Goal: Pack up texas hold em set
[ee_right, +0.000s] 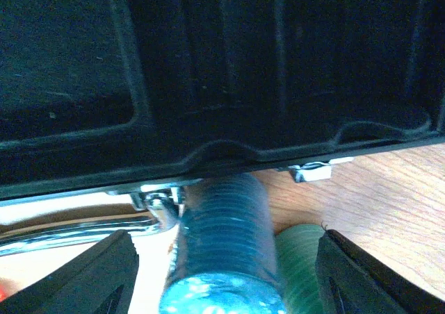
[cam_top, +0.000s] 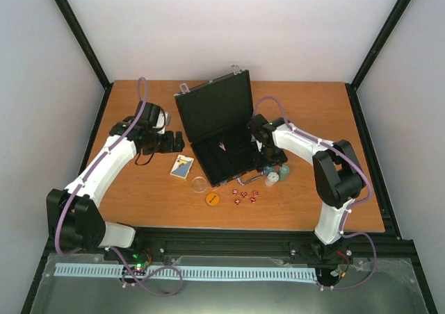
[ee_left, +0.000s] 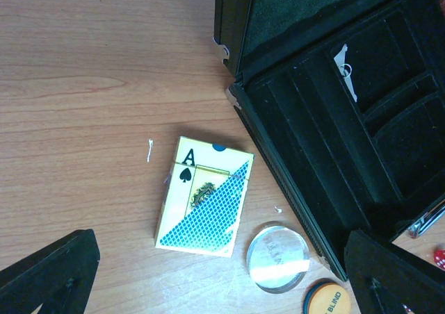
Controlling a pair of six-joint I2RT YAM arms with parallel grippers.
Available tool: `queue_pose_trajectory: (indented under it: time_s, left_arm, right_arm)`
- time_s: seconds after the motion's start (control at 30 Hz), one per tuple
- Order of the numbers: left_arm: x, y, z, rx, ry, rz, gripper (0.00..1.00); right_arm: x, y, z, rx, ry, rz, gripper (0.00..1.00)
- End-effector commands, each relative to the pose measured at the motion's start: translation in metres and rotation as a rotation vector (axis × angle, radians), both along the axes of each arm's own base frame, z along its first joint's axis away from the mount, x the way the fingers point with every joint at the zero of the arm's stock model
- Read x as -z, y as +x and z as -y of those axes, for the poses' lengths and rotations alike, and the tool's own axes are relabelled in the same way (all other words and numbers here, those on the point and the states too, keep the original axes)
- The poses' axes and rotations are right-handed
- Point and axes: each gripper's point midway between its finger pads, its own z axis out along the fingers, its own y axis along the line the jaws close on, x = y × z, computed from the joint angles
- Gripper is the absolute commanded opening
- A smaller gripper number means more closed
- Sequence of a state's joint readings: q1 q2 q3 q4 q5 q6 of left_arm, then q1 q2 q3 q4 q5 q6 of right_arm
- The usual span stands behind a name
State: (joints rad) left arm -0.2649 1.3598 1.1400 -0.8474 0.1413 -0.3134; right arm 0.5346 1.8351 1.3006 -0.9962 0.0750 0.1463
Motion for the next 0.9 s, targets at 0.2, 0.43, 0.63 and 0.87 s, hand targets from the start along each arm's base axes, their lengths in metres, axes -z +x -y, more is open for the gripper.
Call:
queue_pose_trajectory:
  time_s: [0.2, 0.43, 0.63, 0.87]
  left_arm:
    - [-0.009, 0.010, 0.005, 0.016, -0.004, 0.021, 1.00]
    - [-0.006, 0.009, 0.005, 0.023, 0.002, 0.013, 1.00]
    - [-0.005, 0.008, 0.005, 0.024, -0.002, 0.005, 1.00]
    - [-0.007, 0.008, 0.007, 0.027, -0.009, 0.010, 1.00]
  right_arm:
    - [-0.001, -0.002, 0.009, 0.018, -0.044, 0.017, 0.51]
    - [-0.028, 0.005, 0.003, 0.020, -0.015, 0.048, 0.14]
    - [-0.084, 0.019, -0.006, 0.019, 0.027, 0.106, 0.13]
    - [-0.103, 0.048, -0.012, 0.063, 0.074, 0.273, 0.15]
